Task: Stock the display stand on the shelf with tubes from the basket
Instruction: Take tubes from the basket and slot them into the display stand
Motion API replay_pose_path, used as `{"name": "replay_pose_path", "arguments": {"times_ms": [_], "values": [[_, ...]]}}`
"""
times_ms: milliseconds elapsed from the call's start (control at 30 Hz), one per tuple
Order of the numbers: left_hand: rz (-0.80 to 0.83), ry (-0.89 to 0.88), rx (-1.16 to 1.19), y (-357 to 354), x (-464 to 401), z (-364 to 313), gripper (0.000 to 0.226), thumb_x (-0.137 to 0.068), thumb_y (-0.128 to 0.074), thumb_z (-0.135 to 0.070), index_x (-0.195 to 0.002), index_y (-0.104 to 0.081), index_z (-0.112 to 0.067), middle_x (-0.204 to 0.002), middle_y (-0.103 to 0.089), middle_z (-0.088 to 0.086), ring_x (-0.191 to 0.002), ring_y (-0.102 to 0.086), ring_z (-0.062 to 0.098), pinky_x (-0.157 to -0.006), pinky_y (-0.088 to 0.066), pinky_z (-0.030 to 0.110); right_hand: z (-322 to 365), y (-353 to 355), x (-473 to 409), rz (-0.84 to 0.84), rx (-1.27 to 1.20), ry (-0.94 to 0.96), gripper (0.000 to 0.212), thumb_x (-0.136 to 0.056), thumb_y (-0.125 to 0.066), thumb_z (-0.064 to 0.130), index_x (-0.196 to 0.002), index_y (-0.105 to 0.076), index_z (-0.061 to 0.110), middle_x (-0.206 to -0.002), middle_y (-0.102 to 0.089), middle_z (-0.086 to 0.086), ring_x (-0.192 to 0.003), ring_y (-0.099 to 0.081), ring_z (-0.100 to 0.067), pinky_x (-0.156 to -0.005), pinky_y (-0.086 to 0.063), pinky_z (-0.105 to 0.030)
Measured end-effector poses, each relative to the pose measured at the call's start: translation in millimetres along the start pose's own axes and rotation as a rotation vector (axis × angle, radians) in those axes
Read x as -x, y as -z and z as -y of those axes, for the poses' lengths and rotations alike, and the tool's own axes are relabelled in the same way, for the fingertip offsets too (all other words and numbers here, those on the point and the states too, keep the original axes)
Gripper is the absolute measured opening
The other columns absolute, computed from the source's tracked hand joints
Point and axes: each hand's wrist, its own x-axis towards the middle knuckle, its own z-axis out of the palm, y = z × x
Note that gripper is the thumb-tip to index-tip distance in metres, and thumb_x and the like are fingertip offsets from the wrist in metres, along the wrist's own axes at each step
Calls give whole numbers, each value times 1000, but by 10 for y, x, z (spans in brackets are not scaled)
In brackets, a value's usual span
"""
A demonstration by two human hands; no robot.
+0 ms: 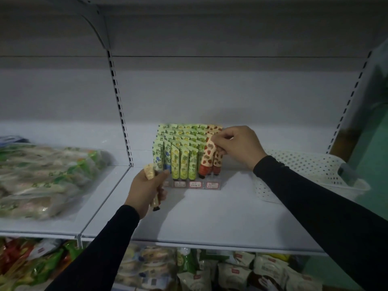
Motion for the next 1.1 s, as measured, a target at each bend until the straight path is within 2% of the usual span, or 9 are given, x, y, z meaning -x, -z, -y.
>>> {"name": "replay_pose_path", "arguments": {"times_ms": [100,200,233,333,400,533,700,1033,1100], "values": [[-148,46,15,147,-92,125,18,-93,-65,-15,-84,-50,-11,-58,-43,7,-41,-41,19,-41,-37,25,-76,50,-9,-67,177,78,22,-88,-67,24,-71,-75,12,-66,-69,7,-65,-65,-7,-70,-52,-20],[-222,139,143,236,-154,217,13,-91,-55,-15,-99,-46,-12,-62,-47,9,-47,-47,23,-45,-38,29,-161,53,-22,-93,286,106,26,-90,-64,25,-74,-74,8,-71,-71,0,-70,-61,-6,-62,-40,-5],[-233,148,159,249,-168,235,13,-91,-54,-15,-99,-45,-13,-64,-48,11,-48,-50,25,-47,-40,31,-192,44,-30,-95,314,114,27,-91,-63,24,-75,-74,7,-73,-72,-3,-72,-62,-7,-63,-41,-7],[-220,141,147,266,-188,286,10,-94,-54,-12,-97,-45,-11,-68,-52,19,-49,-55,28,-46,-43,35,-259,5,-49,-95,370,113,29,-91,-61,26,-74,-73,6,-75,-72,-5,-75,-64,-17,-71,-46,-25],[-194,123,113,267,-188,310,8,-96,-54,-12,-98,-46,-9,-68,-54,21,-50,-55,29,-44,-44,34,-289,-13,-57,-88,383,113,30,-92,-60,26,-74,-73,5,-76,-72,-6,-75,-64,-19,-72,-46,-27],[-170,73,45,258,-163,339,10,-97,-53,-10,-89,-47,-10,-64,-55,13,-49,-53,27,-43,-43,31,-344,-53,-50,-77,424,131,30,-92,-60,25,-77,-73,3,-80,-72,-11,-78,-64,-23,-74,-50,-33],[-175,65,11,278,-152,369,11,-97,-54,-13,-88,-48,-11,-61,-56,10,-49,-52,25,-43,-42,30,-372,-90,-8,-74,455,131,30,-92,-60,25,-78,-73,2,-76,-69,-10,-74,-62,-23,-68,-45,-31],[-176,62,20,262,-138,367,11,-96,-56,-13,-87,-49,-11,-59,-56,10,-46,-51,23,-43,-43,29,-308,-178,-31,-101,428,160,30,-92,-60,26,-76,-73,4,-75,-70,-9,-74,-63,-22,-71,-51,-33],[-170,64,27,258,-133,360,12,-96,-55,-13,-87,-49,-11,-60,-56,10,-45,-50,23,-42,-43,29,-312,-224,-16,-100,424,162,30,-93,-60,25,-76,-73,5,-75,-70,-8,-73,-62,-21,-69,-48,-29]]}}
